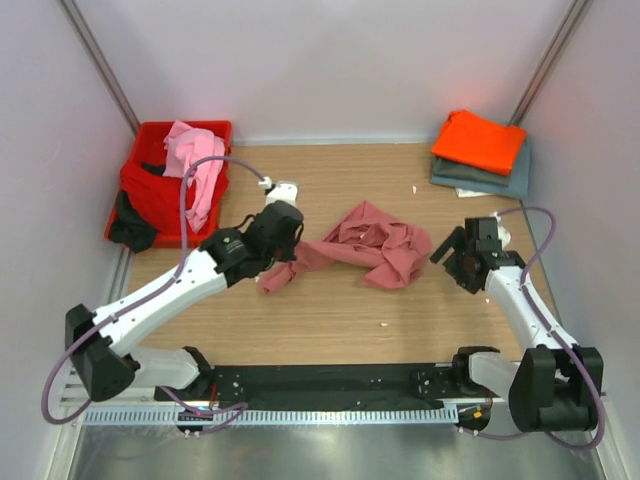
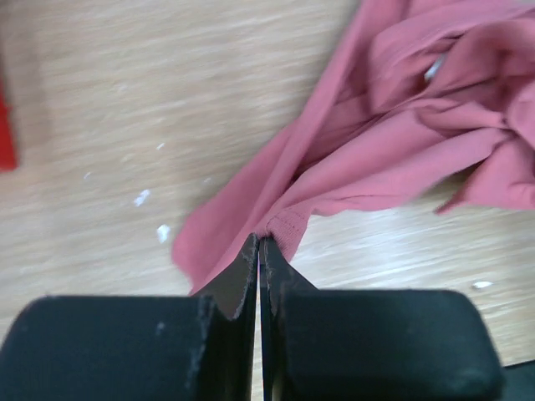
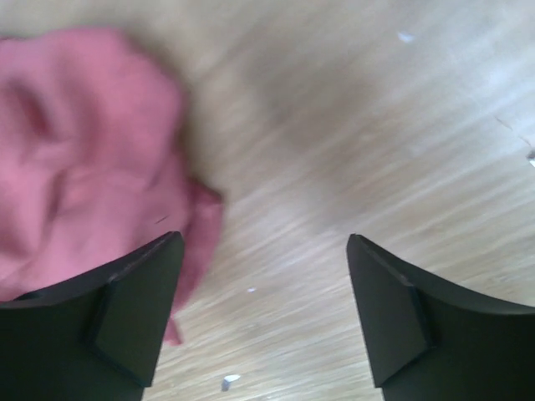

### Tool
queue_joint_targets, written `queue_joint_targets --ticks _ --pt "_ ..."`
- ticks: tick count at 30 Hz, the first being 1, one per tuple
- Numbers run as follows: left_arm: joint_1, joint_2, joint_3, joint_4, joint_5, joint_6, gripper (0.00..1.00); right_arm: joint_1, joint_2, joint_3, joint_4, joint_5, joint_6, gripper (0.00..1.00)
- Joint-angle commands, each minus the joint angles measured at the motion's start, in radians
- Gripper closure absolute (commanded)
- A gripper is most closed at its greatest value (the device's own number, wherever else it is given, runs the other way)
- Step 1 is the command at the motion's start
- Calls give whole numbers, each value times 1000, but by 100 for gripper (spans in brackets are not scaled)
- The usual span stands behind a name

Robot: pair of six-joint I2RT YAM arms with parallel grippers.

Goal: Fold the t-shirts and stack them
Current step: Flatten the tshirt out

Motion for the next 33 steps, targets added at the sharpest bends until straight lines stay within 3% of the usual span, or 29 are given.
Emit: queue_joint_targets --ticks 1,6,9,13,15,19,25,33 --pt "55 -78 -86 -78 39 15 100 -126 -8 -113 98 -179 58 18" --pt "86 -139 -136 -101 53 -1 100 -120 -27 -168 135 -258 56 27" --pt "86 -142 -141 -110 50 -5 100 -60 -89 -179 112 -224 33 32" --pt "86 -138 -143 -114 47 -8 100 136 -206 -182 93 -128 61 35" --pt "86 -135 -144 -112 52 -11 100 301 -231 -173 86 -50 107 36" --pt "86 -127 -147 -107 55 -15 100 496 -157 -164 98 66 168 35" --pt "86 -136 -155 -114 40 -17 100 526 8 -135 182 89 110 34" --pt "86 -144 -164 -118 16 -23 100 526 99 -72 224 104 64 52"
